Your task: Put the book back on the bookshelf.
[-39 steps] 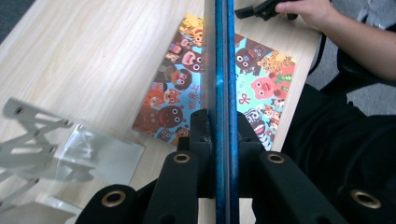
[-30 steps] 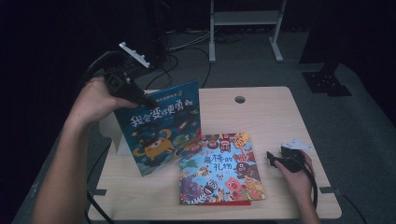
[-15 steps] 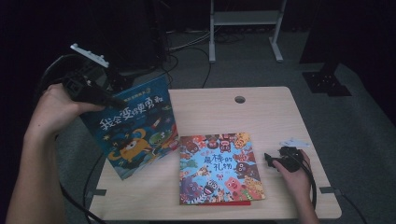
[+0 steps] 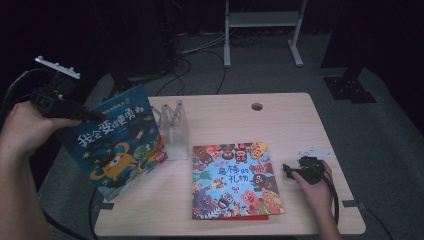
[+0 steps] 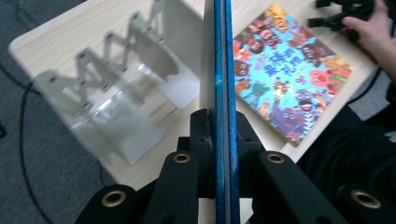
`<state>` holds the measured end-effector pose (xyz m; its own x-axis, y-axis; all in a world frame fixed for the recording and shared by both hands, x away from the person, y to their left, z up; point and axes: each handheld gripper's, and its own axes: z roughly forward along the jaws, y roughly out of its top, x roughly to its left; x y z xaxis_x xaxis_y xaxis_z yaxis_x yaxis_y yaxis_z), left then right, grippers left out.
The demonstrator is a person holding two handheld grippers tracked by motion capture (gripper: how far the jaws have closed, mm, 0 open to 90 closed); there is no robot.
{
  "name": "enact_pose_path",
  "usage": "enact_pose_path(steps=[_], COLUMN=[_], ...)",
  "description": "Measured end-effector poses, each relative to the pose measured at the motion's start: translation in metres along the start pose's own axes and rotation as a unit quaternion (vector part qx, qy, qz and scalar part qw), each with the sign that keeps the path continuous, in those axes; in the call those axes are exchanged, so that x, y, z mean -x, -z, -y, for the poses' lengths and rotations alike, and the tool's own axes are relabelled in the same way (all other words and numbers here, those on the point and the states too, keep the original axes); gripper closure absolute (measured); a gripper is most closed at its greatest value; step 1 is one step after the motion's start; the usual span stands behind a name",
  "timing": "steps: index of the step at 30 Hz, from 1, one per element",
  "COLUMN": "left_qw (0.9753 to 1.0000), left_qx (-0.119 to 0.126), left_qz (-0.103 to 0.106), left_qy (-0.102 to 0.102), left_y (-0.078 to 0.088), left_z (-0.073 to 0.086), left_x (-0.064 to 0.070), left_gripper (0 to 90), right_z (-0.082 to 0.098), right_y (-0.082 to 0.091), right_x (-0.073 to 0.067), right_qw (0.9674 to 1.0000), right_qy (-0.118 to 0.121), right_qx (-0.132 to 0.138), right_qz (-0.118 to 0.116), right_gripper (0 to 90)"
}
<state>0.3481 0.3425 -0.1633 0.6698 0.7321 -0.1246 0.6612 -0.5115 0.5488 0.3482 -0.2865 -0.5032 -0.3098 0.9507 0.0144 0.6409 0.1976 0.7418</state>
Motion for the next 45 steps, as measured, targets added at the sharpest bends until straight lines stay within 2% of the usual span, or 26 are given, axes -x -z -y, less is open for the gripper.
enact_pose_path(steps=[9,15,22,27,30,35,37,41,45], left_qw=[0.9989,0.9965,0.9924,0.9882,0.9855,0.9828,0.9818,0.9817,0.981], left_qx=[0.0,-0.009,-0.002,0.008,0.014,0.04,0.044,0.044,0.054], left_qz=[-0.024,-0.049,-0.075,-0.099,-0.106,-0.117,-0.121,-0.126,-0.128], left_qy=[0.04,0.067,0.097,0.116,0.132,0.137,0.14,0.135,0.136], left_y=[0.007,0.004,-0.003,-0.013,-0.022,-0.034,-0.039,-0.05,-0.056], left_z=[0.02,0.026,0.026,0.019,0.015,0.01,0.007,0.003,0.002], left_x=[-0.02,-0.029,-0.043,-0.052,-0.06,-0.068,-0.07,-0.073,-0.075], left_gripper=[82.5,82.5,82.4,82.5,82.5,82.5,82.5,82.5,82.4], right_z=[0.0,0.0,0.0,0.0,0.0,0.0,0.0,0.0,0.0], right_y=[0.0,0.0,0.0,0.0,0.0,0.0,0.0,0.0,0.0], right_x=[0.0,0.0,0.0,0.0,0.0,0.0,0.0,0.0,0.0], right_qw=[1.0,1.0,1.0,1.0,1.0,1.0,1.0,1.0,1.0], right_qy=[0.0,0.0,-0.001,-0.001,0.0,-0.001,-0.001,-0.001,0.0], right_qx=[0.0,0.0,0.0,0.0,0.0,0.0,0.0,0.0,0.001], right_qz=[0.0,0.0,0.0,0.0,0.0,0.0,0.0,-0.001,0.0], right_gripper=[17.9,17.9,17.9,17.9,17.9,17.9,17.9,17.9,17.9])
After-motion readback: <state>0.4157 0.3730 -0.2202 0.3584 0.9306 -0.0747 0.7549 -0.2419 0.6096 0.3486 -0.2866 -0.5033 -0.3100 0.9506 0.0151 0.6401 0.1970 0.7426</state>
